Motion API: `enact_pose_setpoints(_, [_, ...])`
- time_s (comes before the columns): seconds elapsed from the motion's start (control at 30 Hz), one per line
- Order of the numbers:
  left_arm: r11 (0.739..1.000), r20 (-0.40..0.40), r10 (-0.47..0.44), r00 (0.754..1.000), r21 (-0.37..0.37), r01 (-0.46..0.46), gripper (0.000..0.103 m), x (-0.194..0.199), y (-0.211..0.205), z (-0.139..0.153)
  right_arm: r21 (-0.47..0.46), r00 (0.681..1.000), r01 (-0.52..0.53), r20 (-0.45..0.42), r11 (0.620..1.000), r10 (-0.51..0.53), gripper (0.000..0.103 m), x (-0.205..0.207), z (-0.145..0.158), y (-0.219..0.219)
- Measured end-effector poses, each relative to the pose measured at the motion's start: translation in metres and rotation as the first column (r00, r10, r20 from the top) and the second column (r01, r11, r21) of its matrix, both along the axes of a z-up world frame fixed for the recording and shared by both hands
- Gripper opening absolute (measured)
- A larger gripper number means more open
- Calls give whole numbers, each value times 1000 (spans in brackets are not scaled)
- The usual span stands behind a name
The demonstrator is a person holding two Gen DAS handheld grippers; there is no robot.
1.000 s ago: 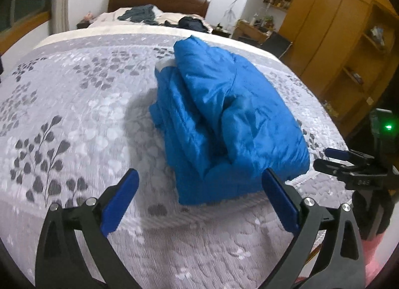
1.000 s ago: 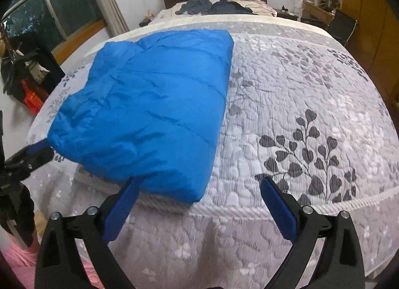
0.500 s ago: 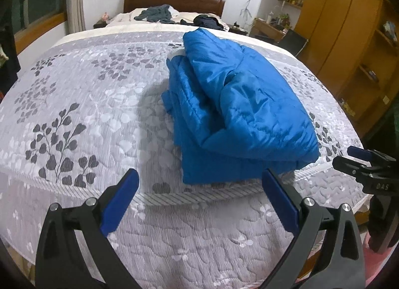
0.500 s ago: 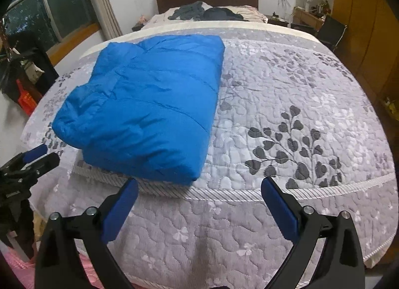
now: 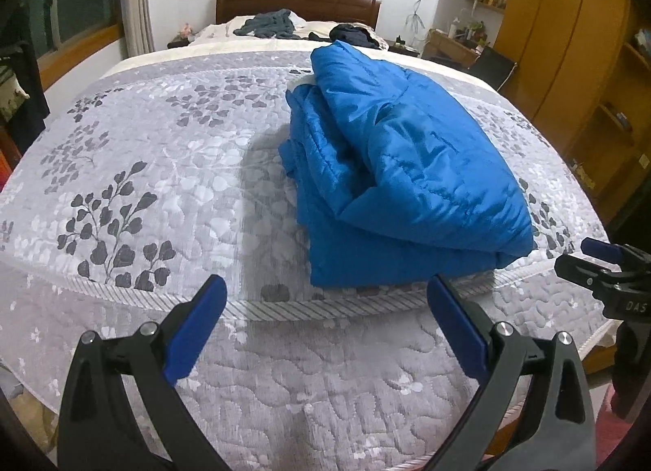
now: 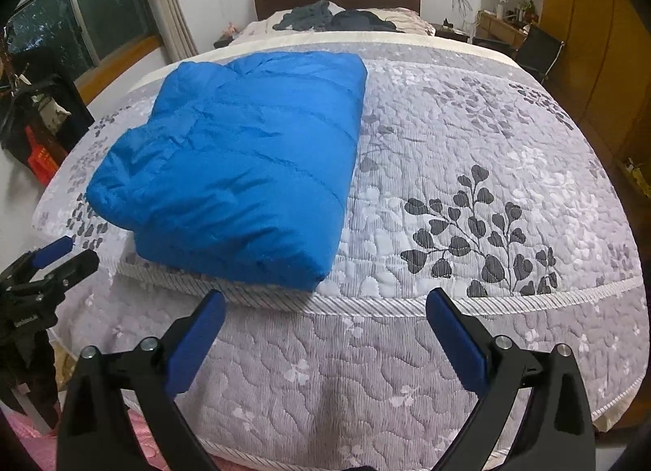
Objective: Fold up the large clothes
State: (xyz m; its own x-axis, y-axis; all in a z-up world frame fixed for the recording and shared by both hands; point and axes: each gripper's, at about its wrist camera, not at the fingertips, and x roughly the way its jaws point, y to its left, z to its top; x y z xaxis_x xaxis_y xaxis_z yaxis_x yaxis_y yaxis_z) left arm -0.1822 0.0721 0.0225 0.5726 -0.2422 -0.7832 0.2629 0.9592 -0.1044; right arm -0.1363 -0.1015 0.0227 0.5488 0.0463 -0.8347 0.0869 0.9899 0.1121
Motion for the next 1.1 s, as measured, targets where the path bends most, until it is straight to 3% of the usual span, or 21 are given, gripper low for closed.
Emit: enact_pose_setpoints(1.1, [999, 42, 18, 999, 39, -20, 98, -6, -4, 9, -19, 1000, -5, 5, 1000, 5, 99, 3, -1, 8])
